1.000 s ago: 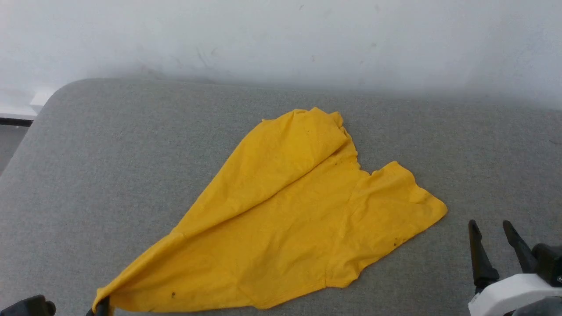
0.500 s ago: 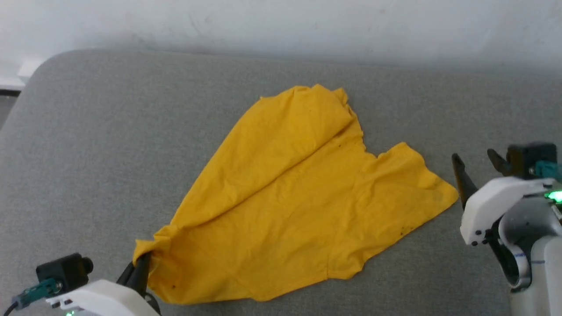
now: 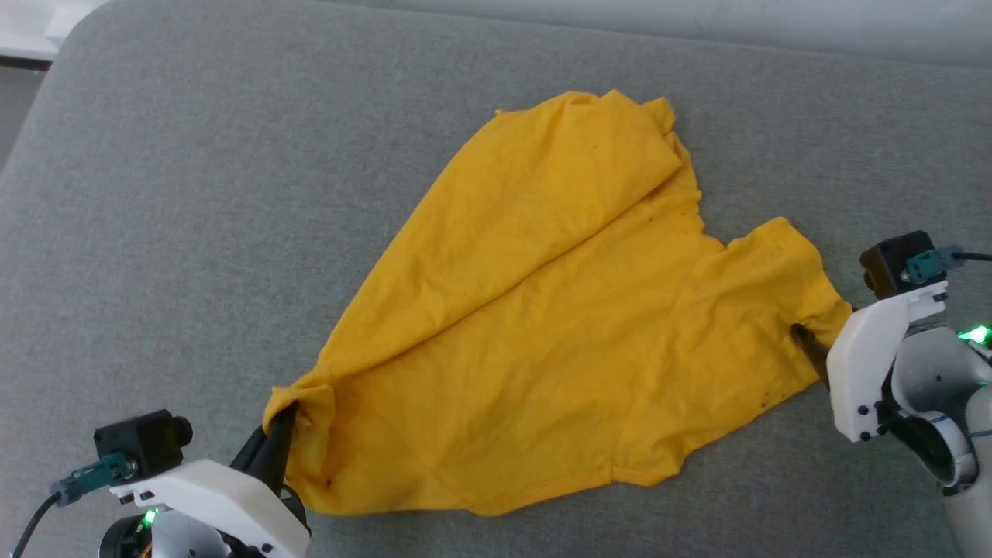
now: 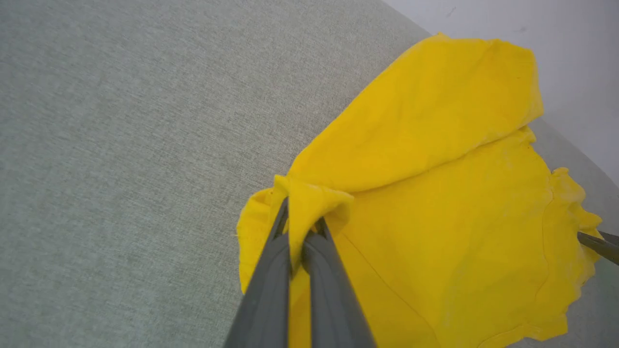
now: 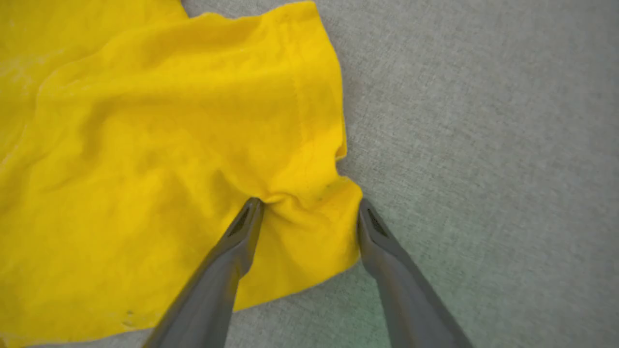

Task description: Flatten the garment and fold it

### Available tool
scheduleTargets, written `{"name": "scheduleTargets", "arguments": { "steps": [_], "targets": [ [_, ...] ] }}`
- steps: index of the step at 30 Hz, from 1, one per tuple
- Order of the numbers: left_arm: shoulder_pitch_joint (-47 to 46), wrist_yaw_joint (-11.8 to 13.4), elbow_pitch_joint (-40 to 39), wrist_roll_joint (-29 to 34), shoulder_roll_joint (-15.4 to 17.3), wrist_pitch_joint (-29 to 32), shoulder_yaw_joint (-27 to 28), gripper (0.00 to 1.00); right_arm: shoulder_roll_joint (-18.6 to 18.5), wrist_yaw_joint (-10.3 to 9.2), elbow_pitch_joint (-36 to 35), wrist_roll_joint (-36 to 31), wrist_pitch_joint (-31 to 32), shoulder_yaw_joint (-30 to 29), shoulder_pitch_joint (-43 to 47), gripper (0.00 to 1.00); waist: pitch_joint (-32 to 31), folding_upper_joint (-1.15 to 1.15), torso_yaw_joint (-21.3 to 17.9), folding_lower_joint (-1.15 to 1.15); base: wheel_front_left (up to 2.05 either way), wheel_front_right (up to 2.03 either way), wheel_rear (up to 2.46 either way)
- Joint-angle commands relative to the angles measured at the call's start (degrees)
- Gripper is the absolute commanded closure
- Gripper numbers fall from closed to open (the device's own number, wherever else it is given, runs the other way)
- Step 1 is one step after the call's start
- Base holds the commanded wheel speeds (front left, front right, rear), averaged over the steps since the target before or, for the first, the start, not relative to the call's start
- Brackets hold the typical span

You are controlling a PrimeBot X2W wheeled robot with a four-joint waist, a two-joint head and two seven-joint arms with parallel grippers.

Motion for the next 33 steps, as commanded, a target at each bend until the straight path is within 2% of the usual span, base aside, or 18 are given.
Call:
{"name": "scheduleTargets", "arguments": {
  "steps": [1, 5, 6, 7, 8, 12, 16, 19, 23, 27, 33],
  "targets": [
    [-1.03, -0.46, 0.41, -0.1, -0.16, -0.15, -0.13, 1.0, -0.89, -0.03, 0.64, 1.05, 0.54, 1.06, -0.21, 0.0, 1.28, 0.0, 1.43, -0.01, 0.0, 0.0, 0.0],
    [-1.5, -0.75, 0.98, -0.18, -0.24, -0.09, -0.36, 1.0, -3.53, -0.03, 1.72, 5.25, 1.7, 3.12, 0.37, 0.0, 1.32, 0.0, 1.95, -0.01, 0.0, 0.0, 0.0],
    [-1.57, -0.77, 1.06, -0.23, -0.27, -0.1, -0.37, 1.0, -4.08, -0.03, 2.13, 5.9, 2.24, 3.31, 0.58, 0.38, 1.24, 0.0, 1.99, -0.01, 0.0, 0.0, 0.0],
    [-1.59, -0.78, 1.15, -0.25, -0.28, -0.1, -0.38, 1.0, -4.39, -0.03, 2.43, 6.41, 2.68, 3.27, 0.76, 0.6, 1.15, 0.0, 1.98, -0.01, 0.0, 0.0, 0.0],
    [-1.59, -0.77, 1.23, -0.27, -0.29, -0.1, -0.39, 1.0, -4.41, -0.03, 2.69, 6.73, 2.86, 2.78, 0.87, 1.0, 1.01, 0.0, 1.92, -0.01, 0.0, 0.0, 0.0],
    [-1.36, -1.08, 1.13, -1.16, -0.87, -0.47, -0.12, 1.0, -2.81, -0.03, 2.27, 6.59, 1.14, 0.46, 1.01, 1.0, -0.16, 0.0, 1.12, -0.01, 0.0, 0.0, 0.0],
    [-1.14, -1.63, 0.5, -2.95, -2.32, -1.74, 0.92, 1.0, 0.42, -0.03, 0.43, 6.38, -5.41, -3.1, 0.78, 1.0, -2.22, 0.0, -0.23, -0.01, 0.0, 0.0, 0.0],
    [-1.52, -1.35, 0.23, -3.24, -3.39, -3.66, 2.17, 1.0, 5.32, -0.03, -1.07, 7.55, -10.89, -7.55, 0.72, 1.0, -4.29, 0.0, -1.7, -0.01, 0.0, 0.0, 0.0],
    [-3.5, -1.61, -1.33, -4.17, -4.69, -5.23, 3.57, 1.0, 12.03, -0.03, -4.17, 9.64, -14.93, -12.0, 0.4, 1.0, -7.48, 0.0, -4.41, -0.01, 0.0, 0.0, 0.0],
    [-7.28, -1.64, -3.31, -6.31, -6.37, -6.02, 5.59, 1.0, 15.12, -0.03, -6.81, 12.36, -15.85, -14.33, -0.24, 1.0, -12.54, 0.0, -6.95, -0.01, 0.0, 0.0, 0.0],
    [-15.21, 0.22, -5.71, -8.98, -7.23, -3.25, 7.14, 1.0, 16.34, -0.03, -11.77, 15.81, -14.57, -15.9, -3.86, 1.0, -20.31, 0.0, -10.33, -0.01, 0.0, 0.0, 0.0]
  ]
}}
